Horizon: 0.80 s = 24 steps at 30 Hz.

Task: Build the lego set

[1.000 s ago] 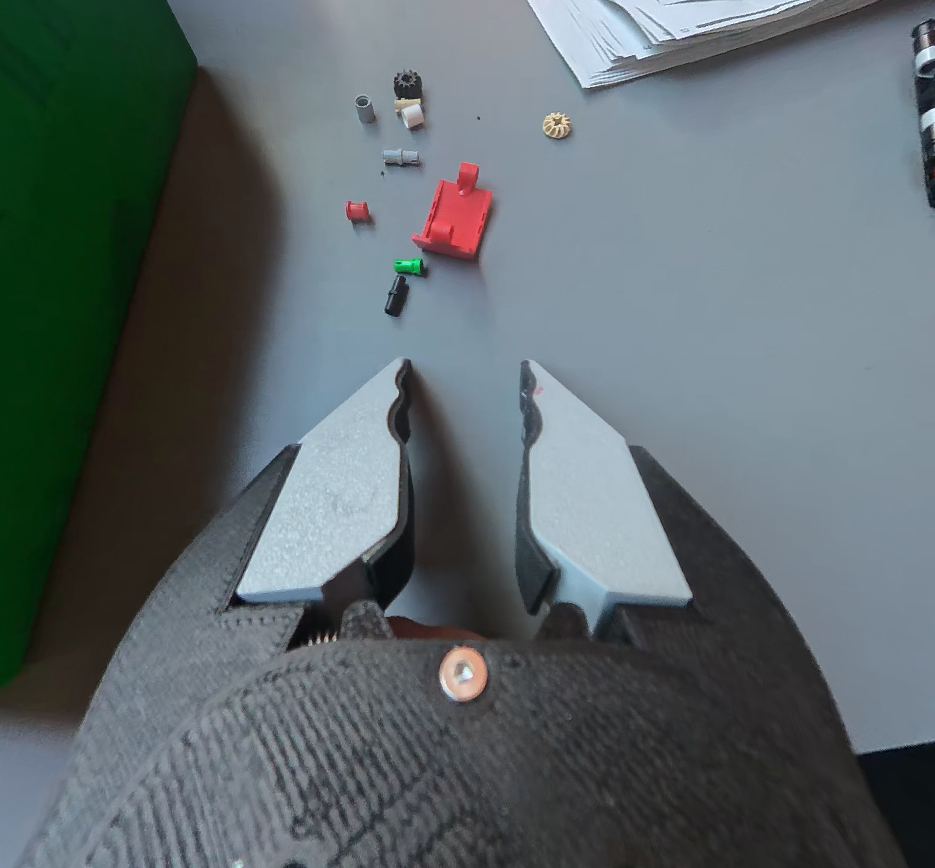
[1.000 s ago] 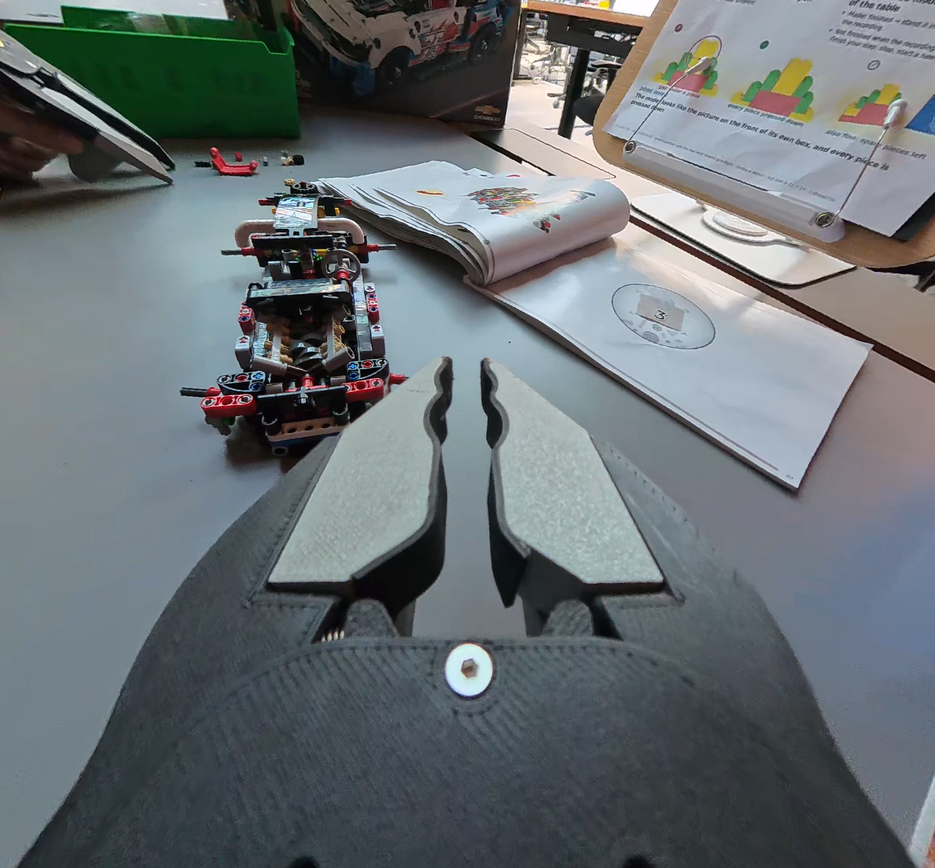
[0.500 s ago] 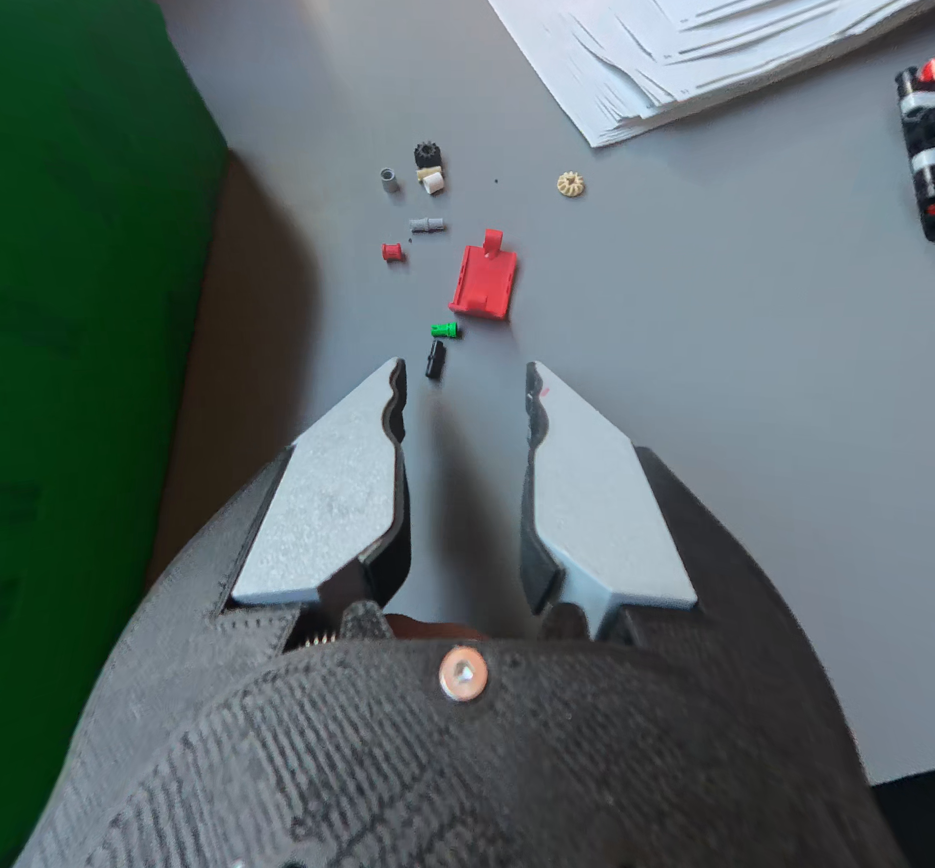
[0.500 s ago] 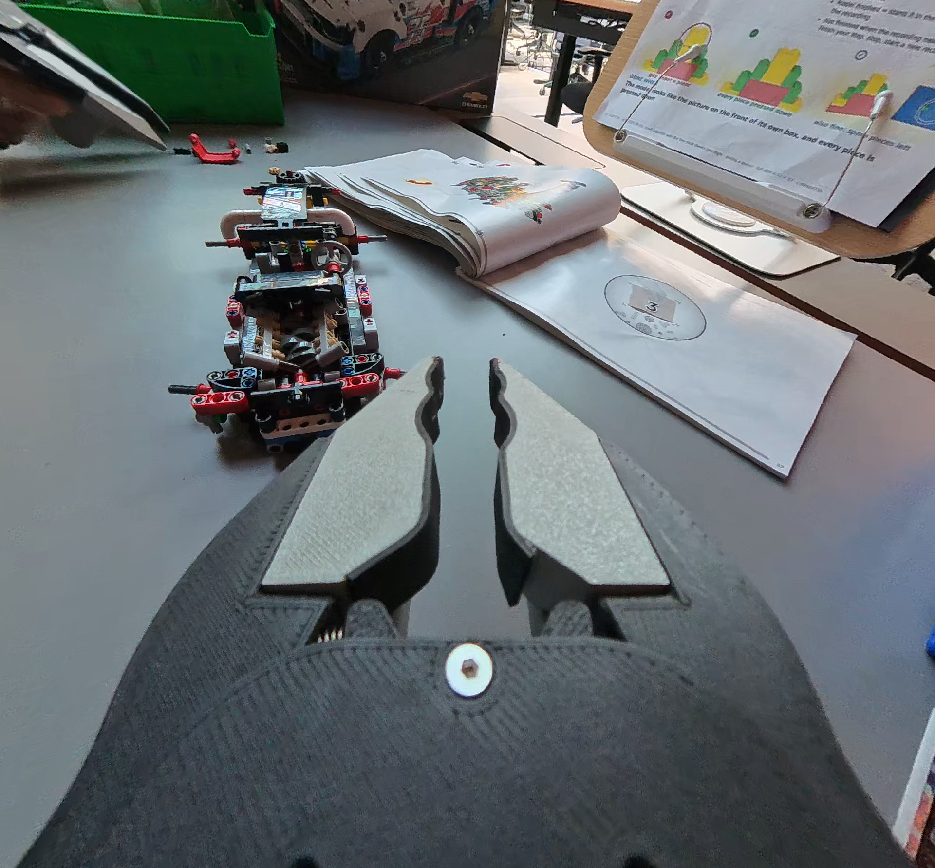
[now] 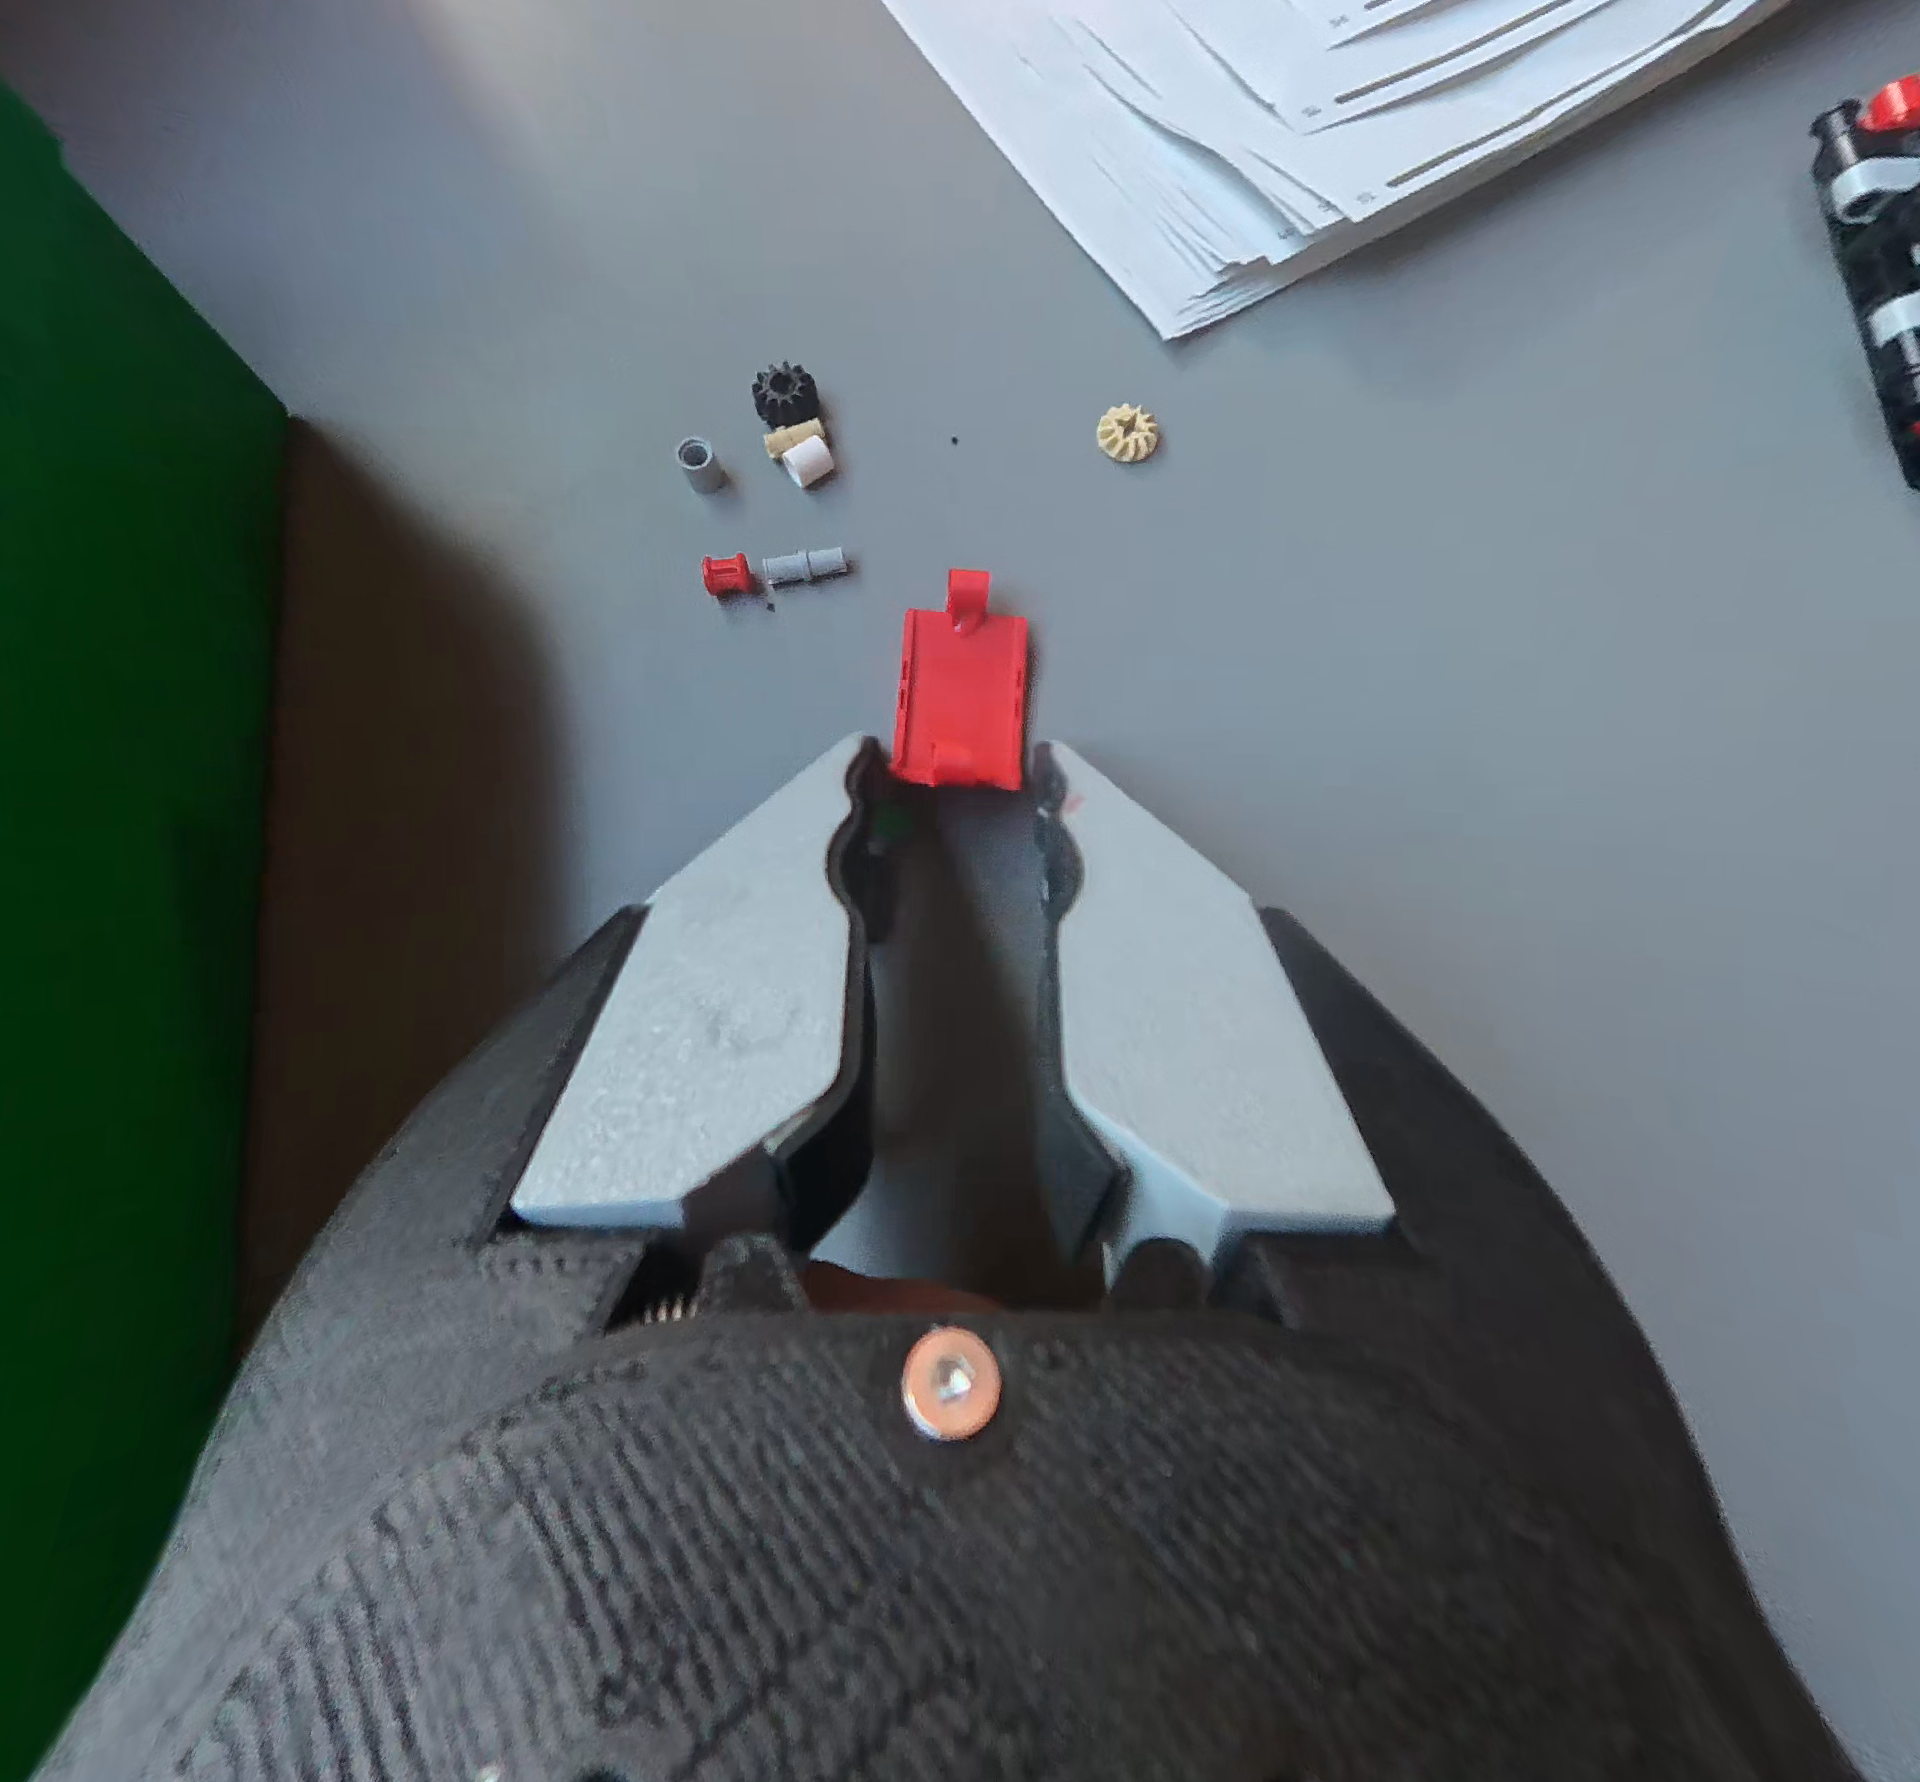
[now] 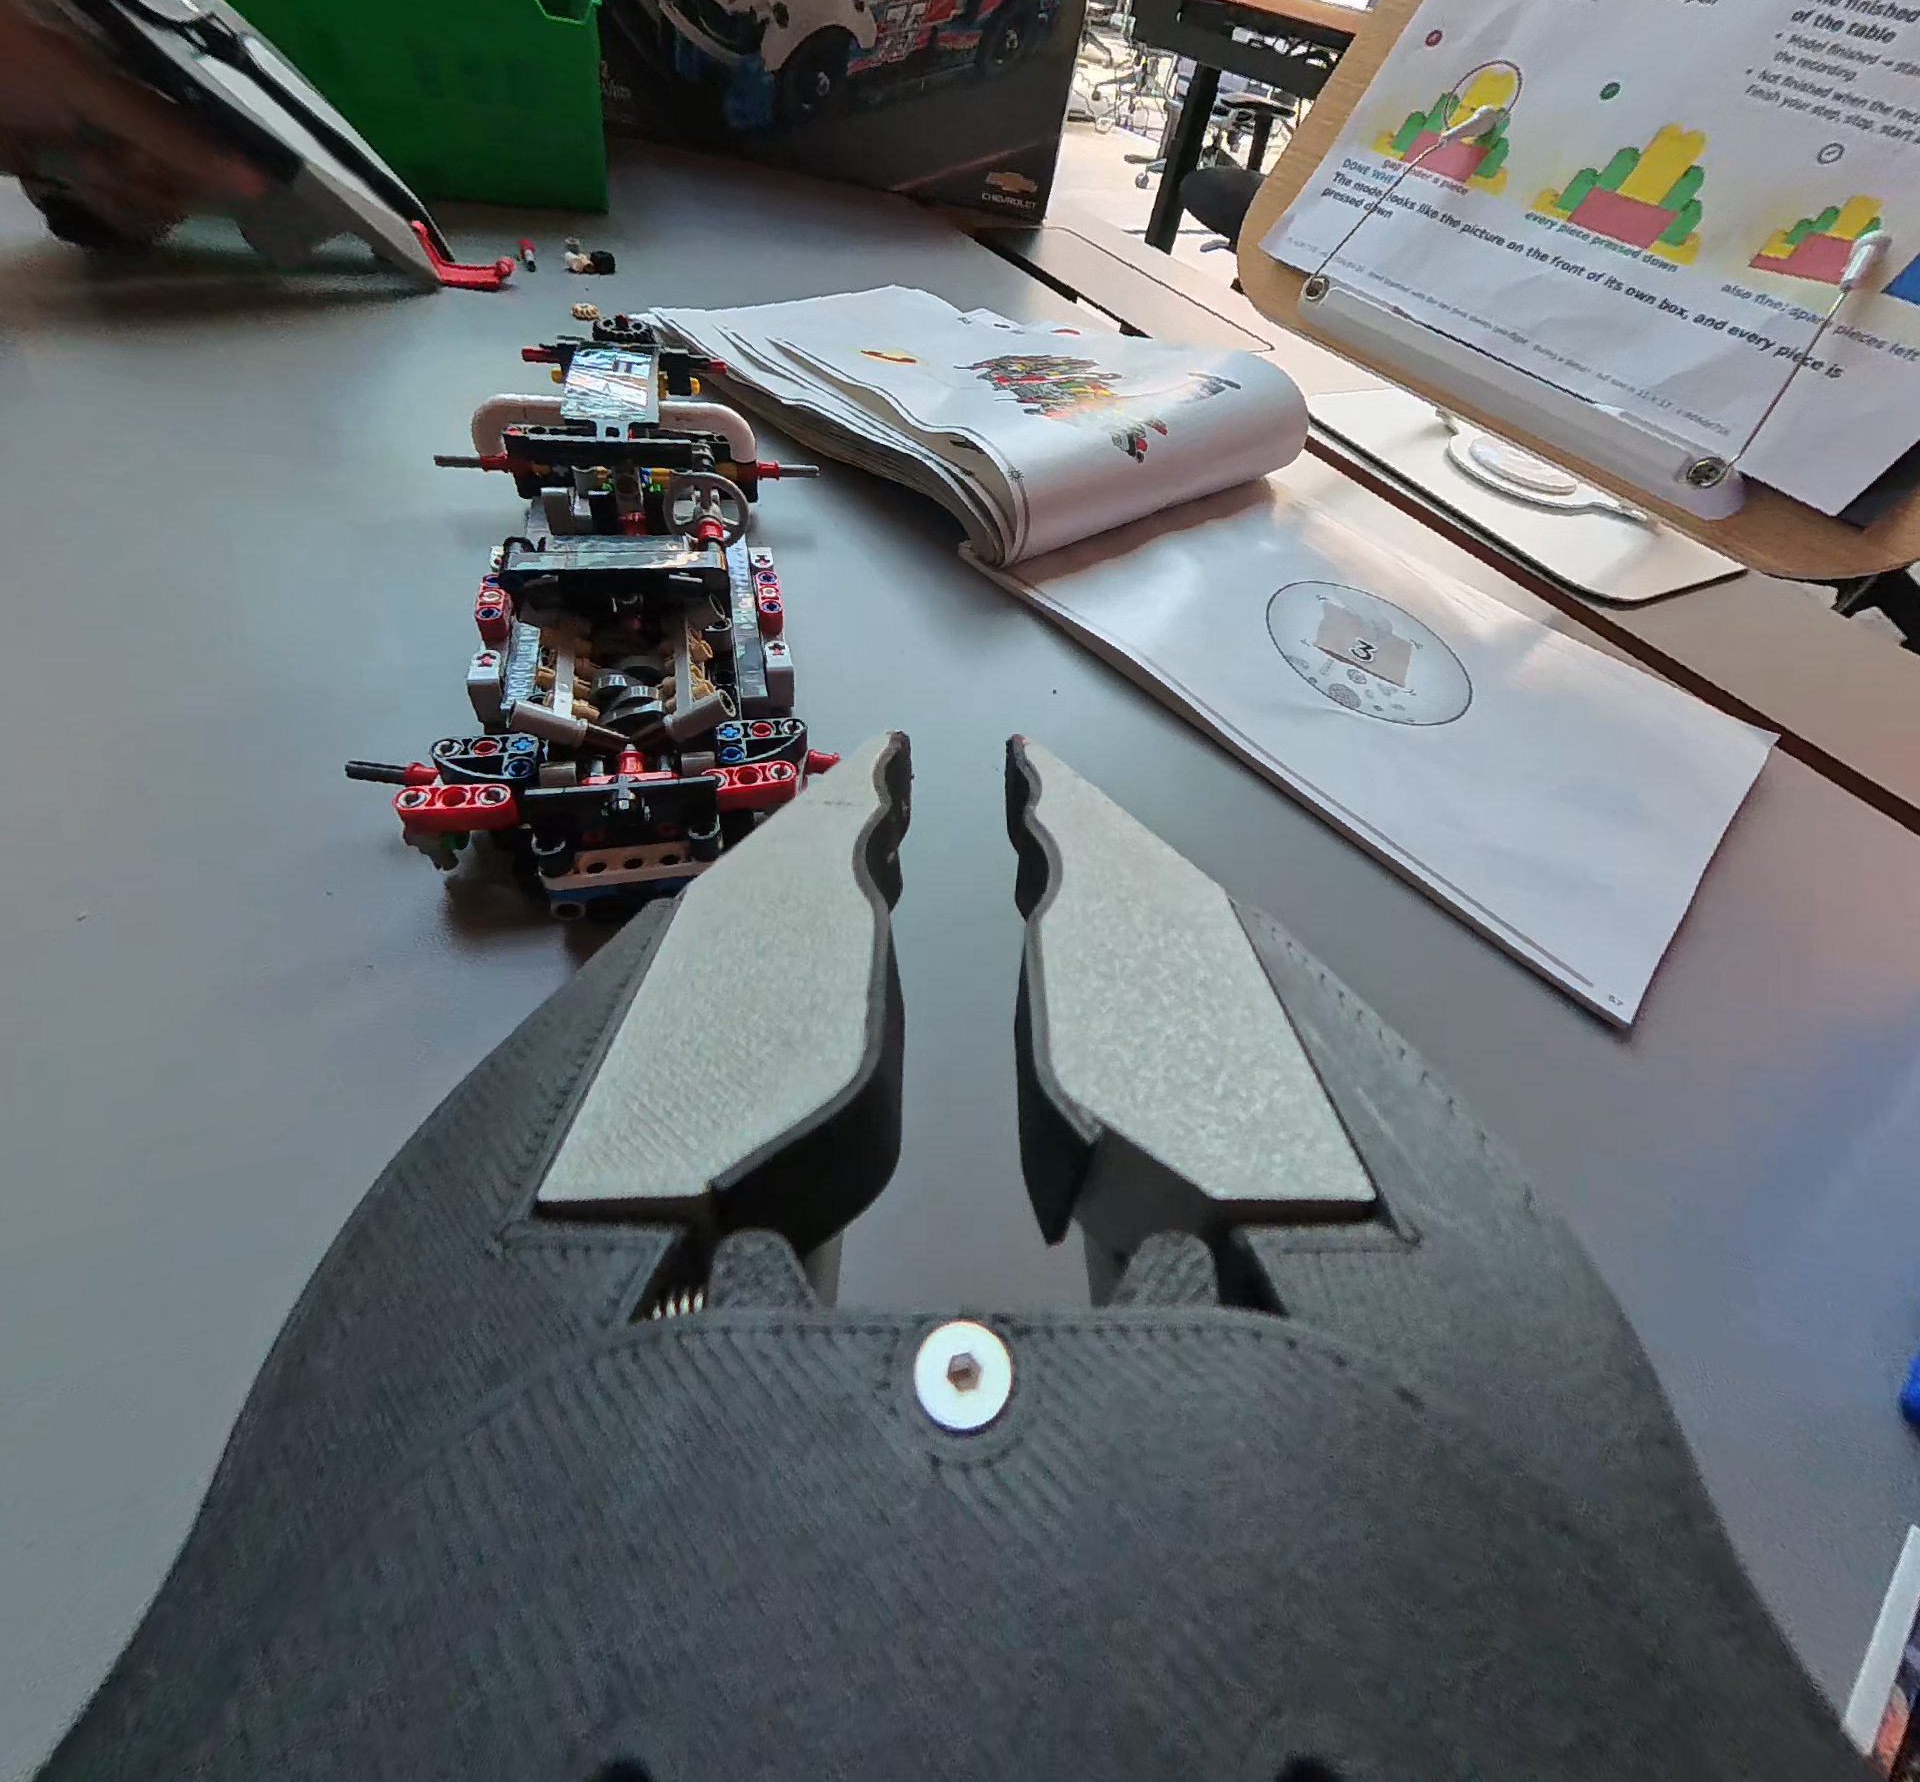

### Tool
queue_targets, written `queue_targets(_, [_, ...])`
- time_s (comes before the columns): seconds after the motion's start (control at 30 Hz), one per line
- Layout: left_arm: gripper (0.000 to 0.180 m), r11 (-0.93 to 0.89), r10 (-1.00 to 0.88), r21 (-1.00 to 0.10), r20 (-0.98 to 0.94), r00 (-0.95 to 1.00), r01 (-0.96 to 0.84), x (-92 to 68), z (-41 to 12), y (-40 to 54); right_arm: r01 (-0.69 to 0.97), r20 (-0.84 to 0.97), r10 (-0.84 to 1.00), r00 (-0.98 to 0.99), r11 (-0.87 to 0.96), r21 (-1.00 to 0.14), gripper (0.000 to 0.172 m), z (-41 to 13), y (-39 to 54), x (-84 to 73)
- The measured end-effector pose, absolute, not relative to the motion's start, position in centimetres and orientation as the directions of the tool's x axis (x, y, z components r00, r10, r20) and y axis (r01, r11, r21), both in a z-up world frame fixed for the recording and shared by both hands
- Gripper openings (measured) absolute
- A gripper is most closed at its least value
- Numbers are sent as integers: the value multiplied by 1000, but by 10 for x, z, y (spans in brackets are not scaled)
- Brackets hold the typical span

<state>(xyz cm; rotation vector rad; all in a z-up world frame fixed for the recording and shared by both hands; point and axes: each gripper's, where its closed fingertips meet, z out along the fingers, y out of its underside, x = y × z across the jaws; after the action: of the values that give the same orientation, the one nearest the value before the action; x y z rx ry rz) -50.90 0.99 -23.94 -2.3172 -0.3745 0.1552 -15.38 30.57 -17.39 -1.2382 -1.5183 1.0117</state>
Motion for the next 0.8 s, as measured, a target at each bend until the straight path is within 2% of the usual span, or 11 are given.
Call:
queue_targets(0.03, [30,-656,316,-719,12,949,228,-509,-239,10,236,142,986,-90,160,-959,16,-172,306,-153])
queue_targets(0.1, [56,-652,359,-711,17,933,264,-511,-237,8,219,129,990,-63,140,-966,19,-168,311,-149])
queue_targets(0.13, [60,-648,373,-710,16,928,273,-510,-234,6,230,125,992,-12,124,-965,23,-166,320,-145])
queue_targets(0.3, [55,-598,368,-785,-90,925,161,-471,-194,-11,218,167,905,391,85,-972,38,-120,384,-78])
queue_targets(0.37, [52,-564,352,-814,-86,932,138,-444,-184,-13,301,242,844,479,101,-948,43,-107,415,-62])
queue_targets(0.47, [49,-533,304,-840,-85,949,96,-404,-176,-3,375,244,810,534,31,-926,59,-105,470,-77])
queue_targets(0.6, [51,-520,227,-851,-50,973,77,-356,-173,20,541,169,789,590,-232,-808,57,-173,536,-111])
queue_targets(0.63, [56,-525,218,-846,-29,975,93,-345,-174,22,581,156,786,598,-292,-760,50,-190,542,-111])
queue_targets(0.67, [57,-528,196,-844,-10,980,97,-332,-174,23,603,138,791,596,-327,-728,26,-204,545,-110])
queue_targets(0.7, [57,-529,172,-843,1,985,93,-319,-175,23,606,131,789,600,-341,-718,13,-208,547,-108])
queue_targets(0.8, [54,-511,131,-855,18,991,83,-287,-174,17,693,208,821,532,-282,-664,13,-208,545,-106])
